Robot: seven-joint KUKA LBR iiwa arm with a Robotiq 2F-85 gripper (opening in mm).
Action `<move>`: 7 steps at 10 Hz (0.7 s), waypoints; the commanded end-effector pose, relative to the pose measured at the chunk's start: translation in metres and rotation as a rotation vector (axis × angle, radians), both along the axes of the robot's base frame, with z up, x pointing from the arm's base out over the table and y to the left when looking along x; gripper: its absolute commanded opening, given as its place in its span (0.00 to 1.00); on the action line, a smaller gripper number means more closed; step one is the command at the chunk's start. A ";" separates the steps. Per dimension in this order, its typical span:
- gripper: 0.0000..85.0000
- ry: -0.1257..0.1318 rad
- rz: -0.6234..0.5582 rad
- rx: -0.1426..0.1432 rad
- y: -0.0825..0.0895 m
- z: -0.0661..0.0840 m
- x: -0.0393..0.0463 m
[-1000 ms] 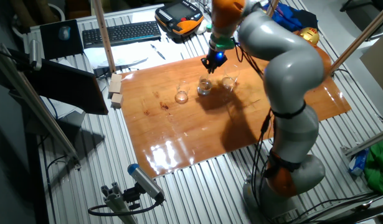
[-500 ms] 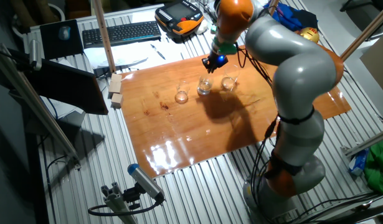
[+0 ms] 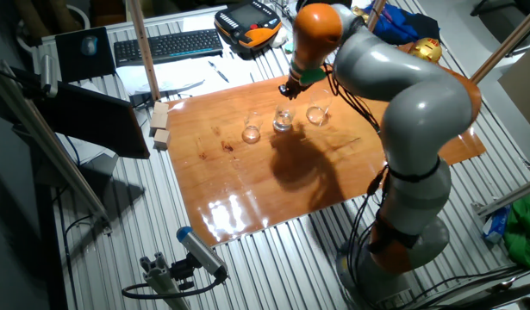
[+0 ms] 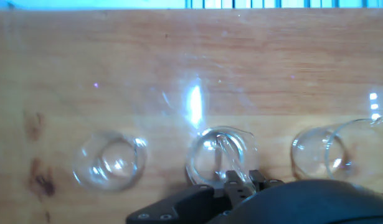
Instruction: Stir the beaker with a glass rod
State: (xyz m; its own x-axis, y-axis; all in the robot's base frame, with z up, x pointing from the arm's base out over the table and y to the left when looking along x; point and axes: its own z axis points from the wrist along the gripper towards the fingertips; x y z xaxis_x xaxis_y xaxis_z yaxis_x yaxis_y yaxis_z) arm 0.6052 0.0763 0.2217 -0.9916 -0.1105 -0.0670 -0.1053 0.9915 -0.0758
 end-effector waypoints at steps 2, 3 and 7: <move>0.00 0.104 0.129 -0.037 -0.001 0.003 -0.0010; 0.00 0.137 0.145 -0.043 -0.001 0.004 -0.0018; 0.00 0.291 -0.064 0.128 0.001 -0.003 -0.0017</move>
State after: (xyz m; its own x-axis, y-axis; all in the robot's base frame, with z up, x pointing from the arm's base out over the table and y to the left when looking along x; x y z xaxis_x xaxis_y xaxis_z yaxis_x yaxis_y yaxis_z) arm 0.6036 0.0775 0.2179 -0.9787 -0.1062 0.1758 -0.0987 0.9938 0.0509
